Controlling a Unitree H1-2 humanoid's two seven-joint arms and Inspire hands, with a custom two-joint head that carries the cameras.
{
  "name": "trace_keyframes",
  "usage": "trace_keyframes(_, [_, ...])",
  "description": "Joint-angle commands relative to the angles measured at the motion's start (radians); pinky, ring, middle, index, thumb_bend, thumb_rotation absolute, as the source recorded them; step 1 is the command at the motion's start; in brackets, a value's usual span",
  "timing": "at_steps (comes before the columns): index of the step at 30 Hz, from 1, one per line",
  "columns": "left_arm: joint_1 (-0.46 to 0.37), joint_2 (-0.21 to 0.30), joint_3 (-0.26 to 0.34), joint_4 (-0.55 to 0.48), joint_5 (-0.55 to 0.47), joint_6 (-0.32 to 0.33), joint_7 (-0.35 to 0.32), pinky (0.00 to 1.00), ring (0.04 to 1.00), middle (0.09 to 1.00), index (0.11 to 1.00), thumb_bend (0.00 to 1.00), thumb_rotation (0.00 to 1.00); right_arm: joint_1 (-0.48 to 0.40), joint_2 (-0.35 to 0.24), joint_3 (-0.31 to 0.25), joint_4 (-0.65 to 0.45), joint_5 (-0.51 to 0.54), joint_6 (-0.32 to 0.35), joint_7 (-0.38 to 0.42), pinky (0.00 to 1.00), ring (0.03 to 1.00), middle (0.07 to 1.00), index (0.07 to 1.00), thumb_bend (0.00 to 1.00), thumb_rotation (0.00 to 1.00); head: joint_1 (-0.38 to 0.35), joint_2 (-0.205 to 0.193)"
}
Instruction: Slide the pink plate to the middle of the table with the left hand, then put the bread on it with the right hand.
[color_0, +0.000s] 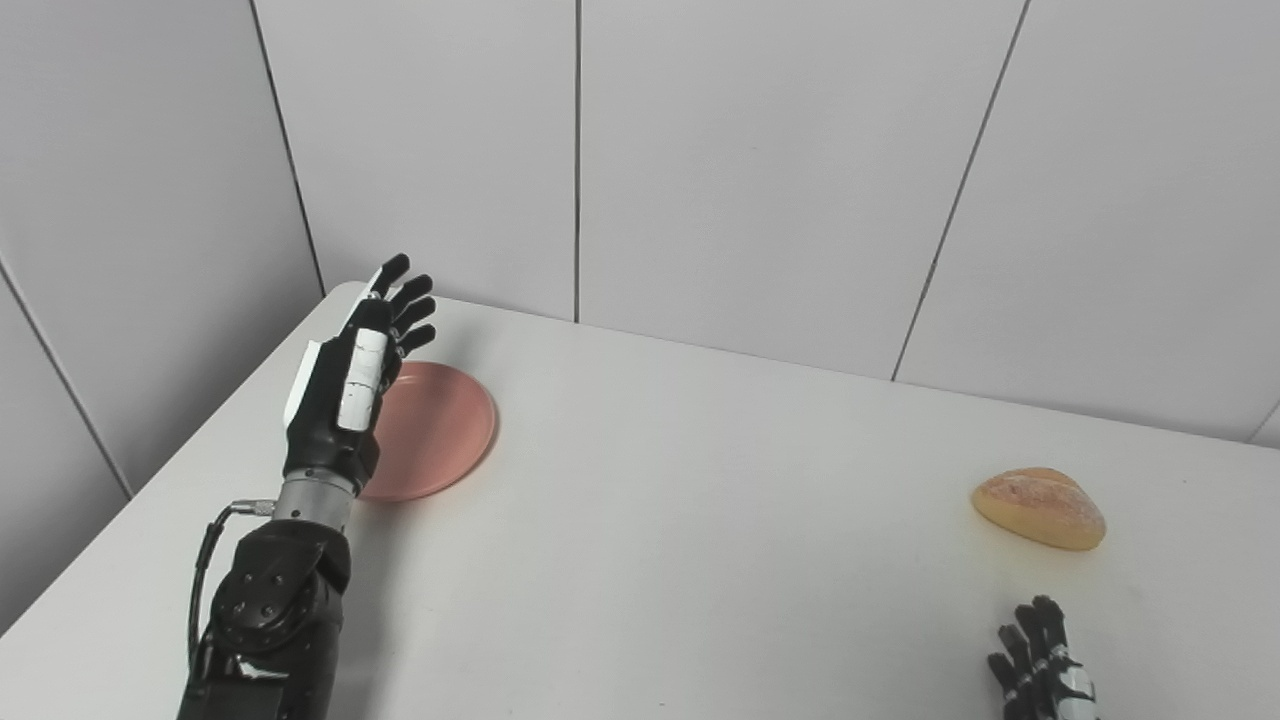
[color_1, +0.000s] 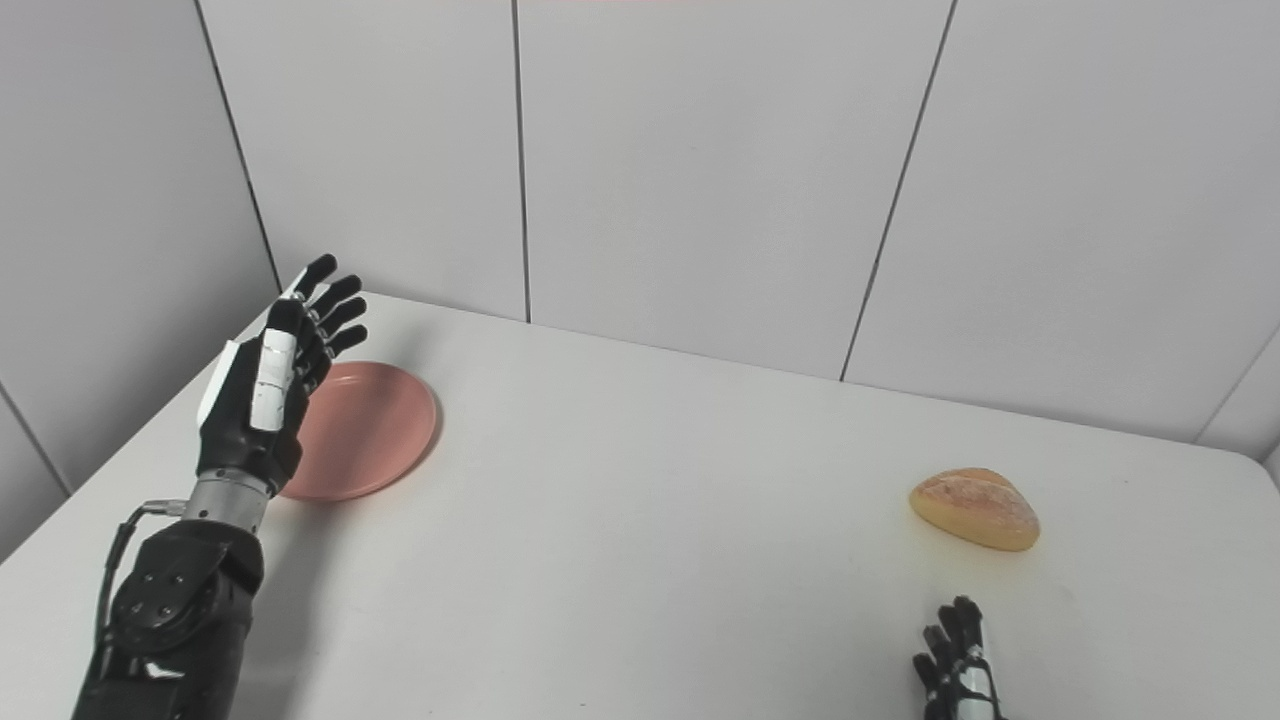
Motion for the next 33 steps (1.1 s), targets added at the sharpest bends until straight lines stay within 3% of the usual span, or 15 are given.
trace_keyframes(1, [-0.052,0.059,0.036,0.041,-0.025,-0.069,-0.019,0.91,0.892,0.905,0.944,1.0,1.0,0.018,-0.001,0.002,-0.005,-0.003,0.024,0.001,1.0,1.0,1.0,1.0,0.77,1.0,-0.002,-0.003])
trace_keyframes(4, [-0.096,0.11,0.072,0.153,-0.034,-0.145,-0.039,0.86,0.895,0.907,0.942,1.0,0.99,0.018,0.002,0.002,-0.004,-0.005,0.027,-0.004,1.0,1.0,1.0,1.0,0.78,1.0,-0.005,-0.005])
trace_keyframes(8, [-0.158,0.176,0.101,0.314,-0.05,-0.227,-0.077,0.89,0.916,0.914,0.945,1.0,0.99,0.019,0.002,0.004,-0.007,-0.007,0.034,-0.006,1.0,1.0,1.0,1.0,0.79,0.98,-0.006,-0.002])
trace_keyframes(14, [-0.24,0.25,0.101,0.542,-0.041,-0.331,-0.099,0.85,0.915,0.925,0.945,1.0,0.97,0.024,-0.004,0.006,-0.014,-0.006,0.038,-0.006,1.0,1.0,1.0,0.999,0.79,0.98,0.004,0.0])
trace_keyframes(16, [-0.268,0.261,0.102,0.615,-0.032,-0.375,-0.089,0.84,0.889,0.916,0.934,1.0,0.96,0.025,-0.006,0.006,-0.017,-0.004,0.04,-0.005,1.0,1.0,1.0,1.0,0.79,0.99,0.007,0.004])
trace_keyframes(17, [-0.28,0.264,0.102,0.648,-0.027,-0.395,-0.082,0.79,0.854,0.883,0.915,1.0,0.95,0.025,-0.006,0.005,-0.017,-0.003,0.04,-0.005,1.0,1.0,1.0,1.0,0.79,0.98,0.007,0.004])
trace_keyframes(26, [-0.383,0.303,0.086,0.922,-0.025,-0.524,-0.096,0.73,0.829,0.867,0.904,1.0,0.92,0.032,-0.015,0.004,-0.04,0.011,0.063,0.0,1.0,1.0,1.0,1.0,0.77,1.0,0.026,0.025])
trace_keyframes(33, [-0.441,0.317,0.079,1.092,-0.043,-0.565,-0.116,0.75,0.839,0.862,0.903,1.0,0.88,0.035,-0.016,0.004,-0.053,0.009,0.075,-0.004,1.0,1.0,1.0,1.0,0.76,1.0,0.024,0.034])
